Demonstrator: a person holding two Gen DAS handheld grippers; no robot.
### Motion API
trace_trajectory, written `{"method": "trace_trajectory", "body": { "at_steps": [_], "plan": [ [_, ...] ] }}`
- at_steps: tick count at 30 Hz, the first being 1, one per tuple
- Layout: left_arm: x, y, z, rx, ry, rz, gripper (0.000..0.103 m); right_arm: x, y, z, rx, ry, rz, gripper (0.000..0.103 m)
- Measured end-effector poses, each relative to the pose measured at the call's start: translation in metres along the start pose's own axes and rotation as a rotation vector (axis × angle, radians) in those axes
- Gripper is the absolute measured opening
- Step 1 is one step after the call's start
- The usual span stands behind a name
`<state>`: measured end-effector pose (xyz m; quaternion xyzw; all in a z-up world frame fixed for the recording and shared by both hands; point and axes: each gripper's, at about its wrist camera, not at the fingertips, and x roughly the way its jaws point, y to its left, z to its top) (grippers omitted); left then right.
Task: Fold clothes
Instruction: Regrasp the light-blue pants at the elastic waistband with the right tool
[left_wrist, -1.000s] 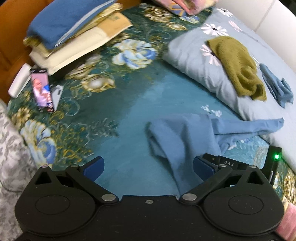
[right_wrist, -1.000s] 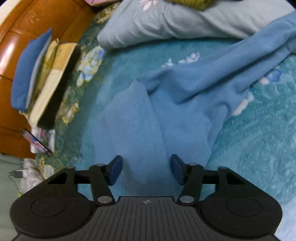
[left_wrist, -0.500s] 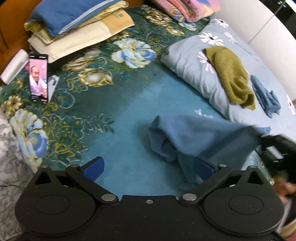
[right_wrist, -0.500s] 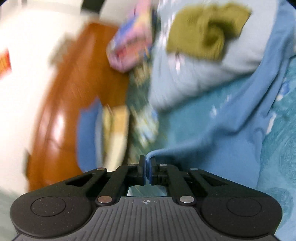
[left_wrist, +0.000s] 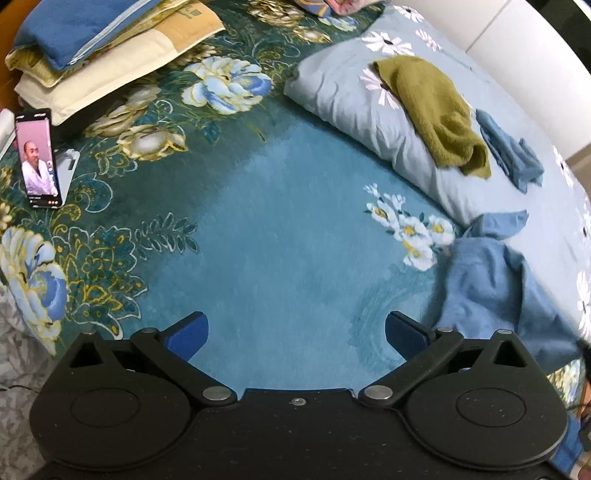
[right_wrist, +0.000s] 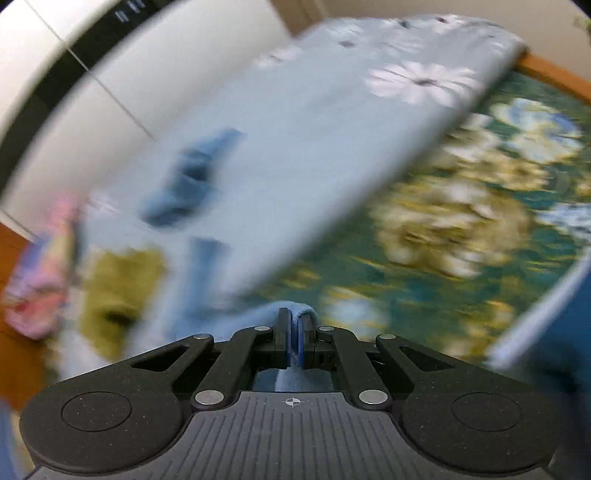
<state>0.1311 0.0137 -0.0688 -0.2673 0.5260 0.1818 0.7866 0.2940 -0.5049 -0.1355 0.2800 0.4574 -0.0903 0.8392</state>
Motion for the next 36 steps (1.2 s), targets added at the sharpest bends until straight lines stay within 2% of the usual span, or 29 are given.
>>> {"method": "trace_trajectory", "body": {
  "at_steps": [2, 6, 8, 11, 13, 15, 17, 20, 25, 29, 32, 36],
  "plan": [
    [0.003, -0.011, 0.001, 0.039, -0.006, 0.000, 0.101, 0.011, -0.014, -0.009, 0.009, 0.049, -0.059, 0.003],
    [0.006, -0.044, 0.003, 0.167, -0.066, 0.019, 0.100, 0.014, -0.020, -0.023, -0.010, 0.054, -0.107, 0.006],
    [0.006, -0.060, 0.003, 0.224, -0.098, 0.008, 0.100, 0.009, -0.023, -0.015, -0.059, 0.049, -0.132, 0.020],
    [0.008, -0.077, 0.005, 0.219, -0.115, -0.044, 0.100, -0.002, -0.006, -0.004, -0.221, -0.014, -0.147, 0.022],
    [0.011, -0.085, 0.006, 0.215, -0.122, -0.071, 0.100, 0.006, 0.014, 0.003, -0.328, -0.026, -0.103, 0.045],
    [0.015, -0.093, 0.006, 0.232, -0.132, -0.089, 0.101, 0.028, 0.041, 0.008, -0.425, 0.013, -0.017, 0.055],
    [0.020, -0.100, 0.005, 0.239, -0.150, -0.090, 0.101, 0.055, 0.072, 0.009, -0.527, 0.063, 0.064, 0.055],
    [0.024, -0.105, 0.002, 0.237, -0.178, -0.106, 0.101, 0.108, 0.131, -0.006, -0.702, 0.177, 0.163, 0.055],
    [0.036, -0.112, -0.001, 0.260, -0.130, -0.068, 0.101, 0.173, 0.224, -0.053, -1.233, 0.308, 0.294, 0.056],
    [0.047, -0.107, -0.006, 0.209, -0.069, -0.045, 0.101, 0.209, 0.258, -0.081, -1.624, 0.354, 0.346, 0.056],
    [0.052, -0.106, -0.010, 0.201, -0.040, -0.040, 0.101, 0.234, 0.266, -0.078, -1.699, 0.459, 0.367, 0.056],
    [0.064, -0.111, -0.010, 0.206, -0.009, -0.045, 0.101, 0.255, 0.266, -0.062, -1.620, 0.622, 0.377, 0.056]
  ]
}}
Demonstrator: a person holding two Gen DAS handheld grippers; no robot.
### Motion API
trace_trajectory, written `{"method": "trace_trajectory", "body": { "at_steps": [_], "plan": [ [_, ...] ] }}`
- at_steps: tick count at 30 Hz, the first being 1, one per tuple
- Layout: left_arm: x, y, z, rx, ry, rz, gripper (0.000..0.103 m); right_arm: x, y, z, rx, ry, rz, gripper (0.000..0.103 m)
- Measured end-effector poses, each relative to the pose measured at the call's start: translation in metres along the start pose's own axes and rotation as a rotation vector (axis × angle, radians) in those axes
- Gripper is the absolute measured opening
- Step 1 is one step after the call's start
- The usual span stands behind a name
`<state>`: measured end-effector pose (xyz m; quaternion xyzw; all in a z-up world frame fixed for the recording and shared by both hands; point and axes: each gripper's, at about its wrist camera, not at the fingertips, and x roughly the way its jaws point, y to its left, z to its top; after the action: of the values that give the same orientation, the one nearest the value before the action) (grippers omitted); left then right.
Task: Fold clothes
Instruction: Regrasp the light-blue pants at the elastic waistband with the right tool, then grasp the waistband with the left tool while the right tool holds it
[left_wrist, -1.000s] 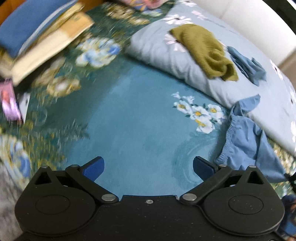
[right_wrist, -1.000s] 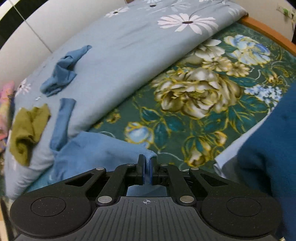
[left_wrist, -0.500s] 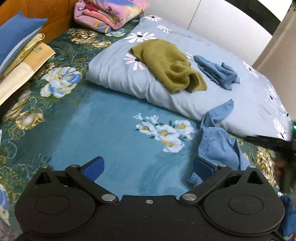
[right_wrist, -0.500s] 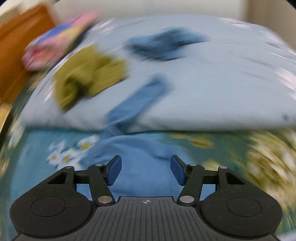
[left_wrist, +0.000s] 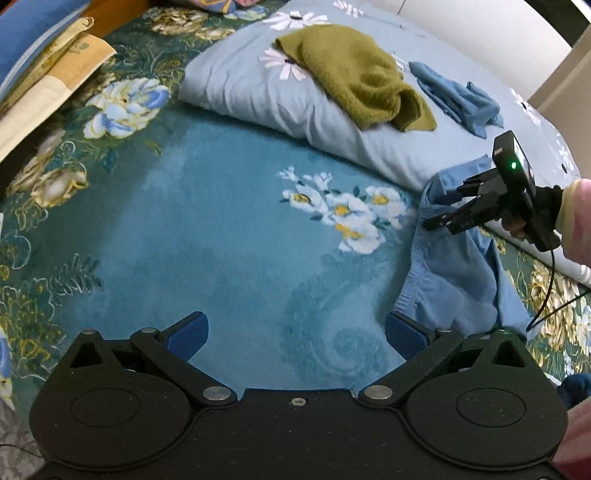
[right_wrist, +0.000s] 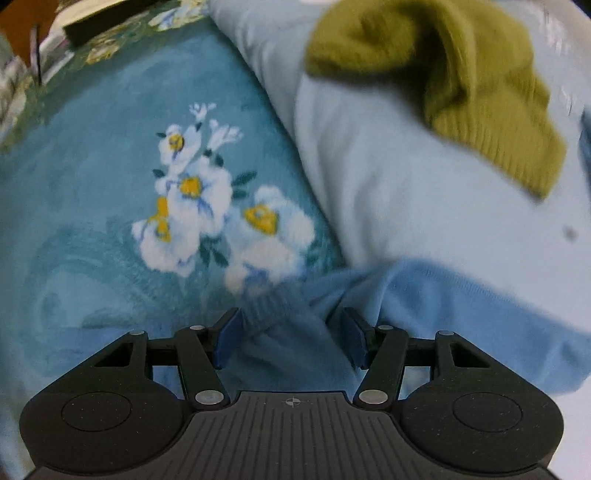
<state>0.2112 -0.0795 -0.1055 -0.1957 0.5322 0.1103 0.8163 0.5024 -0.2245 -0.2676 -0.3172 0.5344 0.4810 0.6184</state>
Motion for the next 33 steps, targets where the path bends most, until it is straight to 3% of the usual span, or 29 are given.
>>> {"method": "trace_trajectory", "body": {
  "at_steps": [1, 5, 6, 13, 19, 27, 33],
  "plan": [
    [0.005, -0.003, 0.001, 0.006, 0.006, -0.008, 0.101, -0.002, -0.001, -0.006, 0.023, 0.000, 0.016, 0.052],
    [0.030, -0.022, 0.007, 0.061, 0.043, -0.067, 0.101, -0.016, 0.000, -0.033, 0.107, -0.030, 0.065, 0.014],
    [0.038, -0.028, 0.008, 0.081, 0.054, -0.087, 0.101, -0.022, 0.000, -0.042, 0.142, -0.048, 0.076, 0.009],
    [0.086, -0.078, 0.015, 0.251, 0.072, -0.237, 0.101, -0.109, 0.015, -0.111, 0.396, -0.316, 0.047, 0.006],
    [0.108, -0.124, 0.027, 0.434, 0.035, -0.321, 0.100, -0.222, 0.054, -0.156, 0.462, -0.516, -0.051, 0.006],
    [0.064, -0.158, 0.053, 0.612, -0.108, -0.496, 0.101, -0.347, 0.103, -0.168, 0.398, -0.716, -0.211, 0.006],
    [0.008, -0.159, 0.102, 0.689, -0.227, -0.724, 0.101, -0.434, 0.150, -0.158, 0.306, -0.858, -0.323, 0.006]
  ]
}}
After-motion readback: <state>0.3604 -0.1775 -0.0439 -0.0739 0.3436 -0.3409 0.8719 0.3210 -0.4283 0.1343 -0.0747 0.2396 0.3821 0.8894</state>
